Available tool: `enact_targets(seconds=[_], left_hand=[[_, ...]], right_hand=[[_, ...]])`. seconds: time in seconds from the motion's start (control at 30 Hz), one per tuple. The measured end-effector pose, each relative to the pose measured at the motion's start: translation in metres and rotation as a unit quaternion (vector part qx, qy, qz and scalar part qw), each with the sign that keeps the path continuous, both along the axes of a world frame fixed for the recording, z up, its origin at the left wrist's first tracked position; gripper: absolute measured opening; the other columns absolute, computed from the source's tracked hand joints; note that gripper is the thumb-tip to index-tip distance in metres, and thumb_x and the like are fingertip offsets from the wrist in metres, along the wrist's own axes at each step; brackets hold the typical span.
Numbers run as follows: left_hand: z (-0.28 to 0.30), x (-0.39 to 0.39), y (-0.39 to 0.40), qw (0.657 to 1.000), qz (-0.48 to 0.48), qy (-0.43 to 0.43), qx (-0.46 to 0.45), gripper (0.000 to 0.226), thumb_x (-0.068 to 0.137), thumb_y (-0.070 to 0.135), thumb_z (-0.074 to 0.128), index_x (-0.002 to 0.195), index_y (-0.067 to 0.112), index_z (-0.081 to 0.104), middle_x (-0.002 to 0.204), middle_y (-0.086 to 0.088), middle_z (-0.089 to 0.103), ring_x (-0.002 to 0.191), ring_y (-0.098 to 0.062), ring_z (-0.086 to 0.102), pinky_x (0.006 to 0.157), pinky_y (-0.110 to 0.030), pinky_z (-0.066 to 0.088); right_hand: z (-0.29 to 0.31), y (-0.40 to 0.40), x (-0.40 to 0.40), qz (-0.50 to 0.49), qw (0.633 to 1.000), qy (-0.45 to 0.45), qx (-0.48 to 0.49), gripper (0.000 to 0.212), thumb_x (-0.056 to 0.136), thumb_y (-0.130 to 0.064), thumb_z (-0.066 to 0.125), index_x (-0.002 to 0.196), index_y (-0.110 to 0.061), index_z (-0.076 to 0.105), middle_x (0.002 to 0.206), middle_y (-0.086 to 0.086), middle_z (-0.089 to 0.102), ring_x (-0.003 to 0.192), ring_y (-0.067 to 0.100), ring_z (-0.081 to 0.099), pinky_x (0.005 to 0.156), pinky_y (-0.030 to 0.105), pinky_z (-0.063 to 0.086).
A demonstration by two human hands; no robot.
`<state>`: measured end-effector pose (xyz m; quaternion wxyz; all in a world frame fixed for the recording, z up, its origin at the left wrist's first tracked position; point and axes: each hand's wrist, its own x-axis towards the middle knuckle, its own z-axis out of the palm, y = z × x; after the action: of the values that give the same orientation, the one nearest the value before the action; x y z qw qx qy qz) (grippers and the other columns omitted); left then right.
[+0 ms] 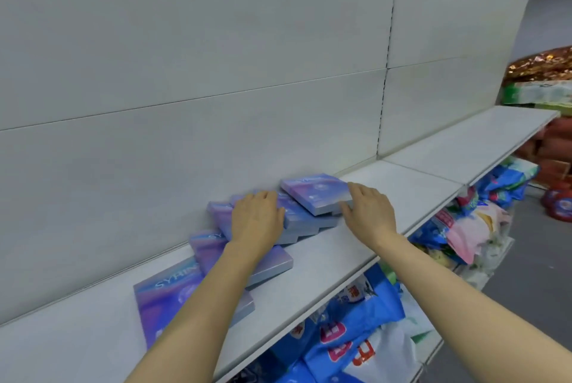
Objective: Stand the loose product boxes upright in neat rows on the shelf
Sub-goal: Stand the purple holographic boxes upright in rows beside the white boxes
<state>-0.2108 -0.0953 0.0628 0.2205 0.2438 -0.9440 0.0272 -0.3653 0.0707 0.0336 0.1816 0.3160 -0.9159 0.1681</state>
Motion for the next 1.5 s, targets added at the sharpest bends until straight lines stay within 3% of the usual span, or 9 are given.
enact_targets(seconds=[0.13, 0.4, 0.53, 0.63, 0.87, 1.03, 1.2, 1.33, 1.5], left_hand=[[0.0, -0.006, 0.004, 0.998, 0.057, 0.004, 0.011, 0.027, 0.098, 0.031, 0.047, 0.115, 0.017, 0.063, 0.119, -0.001, 0.066, 0.106, -0.026, 0.057, 0.08, -0.034, 0.037], [0.0, -0.03, 0.014, 0.983, 0.175, -0.048, 0.02, 0.035, 0.099, 0.041, 0.04, 0.108, 0.015, 0.06, 0.11, -0.007, 0.069, 0.105, -0.029, 0.057, 0.08, -0.036, 0.04], [-0.004, -0.056, 0.024, 0.957, 0.245, -0.139, 0.066, 0.072, 0.098, 0.062, 0.031, 0.143, 0.007, 0.043, 0.137, -0.01, 0.057, 0.131, -0.031, 0.043, 0.103, -0.039, 0.032], [-0.003, -0.081, 0.029, 0.937, 0.276, -0.148, 0.156, 0.085, 0.094, 0.065, 0.034, 0.151, 0.002, 0.028, 0.147, -0.011, 0.048, 0.137, -0.034, 0.032, 0.107, -0.039, 0.025], [0.01, -0.106, 0.027, 0.857, 0.318, 0.08, 0.397, 0.061, 0.094, 0.022, 0.057, 0.144, 0.002, 0.028, 0.15, -0.02, 0.035, 0.137, -0.037, 0.037, 0.108, -0.041, 0.036], [0.013, -0.098, 0.017, 0.824, 0.31, 0.17, 0.442, 0.043, 0.098, 0.007, 0.041, 0.14, 0.004, 0.038, 0.142, -0.02, 0.049, 0.129, -0.035, 0.049, 0.094, -0.037, 0.045], [0.0, -0.072, 0.029, 0.782, 0.216, 0.404, 0.422, 0.044, 0.088, 0.001, 0.044, 0.13, 0.013, 0.056, 0.125, -0.011, 0.064, 0.11, -0.035, 0.06, 0.087, -0.041, 0.05], [0.007, -0.027, 0.046, 0.716, 0.129, 0.554, 0.405, 0.046, 0.093, -0.002, 0.051, 0.129, 0.025, 0.06, 0.098, 0.012, 0.063, 0.087, -0.006, 0.059, 0.077, -0.019, 0.047], [0.008, 0.054, 0.068, 0.662, 0.086, 0.626, 0.403, 0.047, 0.095, 0.0, 0.055, 0.134, 0.025, 0.059, 0.119, 0.015, 0.065, 0.096, 0.02, 0.059, 0.081, -0.004, 0.048]], right_hand=[[0.019, -0.037, -0.031, -0.042, 0.987, -0.147, 0.049, 0.089, 0.081, -0.081, 0.037, 0.128, -0.006, 0.049, 0.126, 0.012, 0.057, 0.113, 0.033, 0.051, 0.091, 0.037, 0.038], [0.025, -0.063, -0.07, -0.039, 0.943, -0.32, 0.078, 0.143, 0.021, -0.096, 0.052, 0.141, -0.02, 0.037, 0.127, 0.006, 0.043, 0.117, 0.029, 0.043, 0.098, 0.044, 0.039], [0.018, -0.054, -0.085, -0.015, 0.948, -0.314, 0.049, 0.095, 0.051, -0.085, 0.064, 0.117, -0.018, 0.052, 0.107, -0.001, 0.053, 0.104, 0.023, 0.037, 0.09, 0.034, 0.042], [0.013, -0.036, -0.091, 0.009, 0.935, -0.354, 0.006, 0.073, 0.069, -0.068, 0.071, 0.117, -0.015, 0.056, 0.118, 0.001, 0.061, 0.117, 0.025, 0.049, 0.094, 0.03, 0.039], [0.001, -0.021, -0.089, 0.027, 0.897, -0.427, -0.108, 0.071, 0.077, -0.052, 0.074, 0.122, -0.001, 0.054, 0.122, 0.014, 0.06, 0.116, 0.031, 0.052, 0.103, 0.035, 0.039], [-0.016, -0.009, -0.089, 0.077, 0.782, -0.551, -0.281, 0.081, 0.064, -0.033, 0.087, 0.13, 0.0, 0.052, 0.127, 0.011, 0.056, 0.106, 0.025, 0.054, 0.082, 0.03, 0.042], [-0.016, 0.008, -0.084, 0.153, 0.715, -0.565, -0.383, 0.043, 0.087, -0.008, 0.069, 0.125, -0.025, 0.059, 0.114, 0.001, 0.068, 0.099, 0.025, 0.065, 0.086, 0.038, 0.052], [-0.004, 0.027, -0.054, 0.247, 0.702, -0.492, -0.452, 0.047, 0.093, -0.003, 0.06, 0.129, -0.033, 0.055, 0.116, -0.008, 0.066, 0.106, 0.013, 0.063, 0.087, 0.029, 0.053], [0.008, 0.046, -0.008, 0.301, 0.67, -0.473, -0.487, 0.054, 0.097, -0.005, 0.055, 0.145, -0.025, 0.042, 0.135, -0.005, 0.058, 0.122, 0.013, 0.057, 0.097, 0.029, 0.05]])
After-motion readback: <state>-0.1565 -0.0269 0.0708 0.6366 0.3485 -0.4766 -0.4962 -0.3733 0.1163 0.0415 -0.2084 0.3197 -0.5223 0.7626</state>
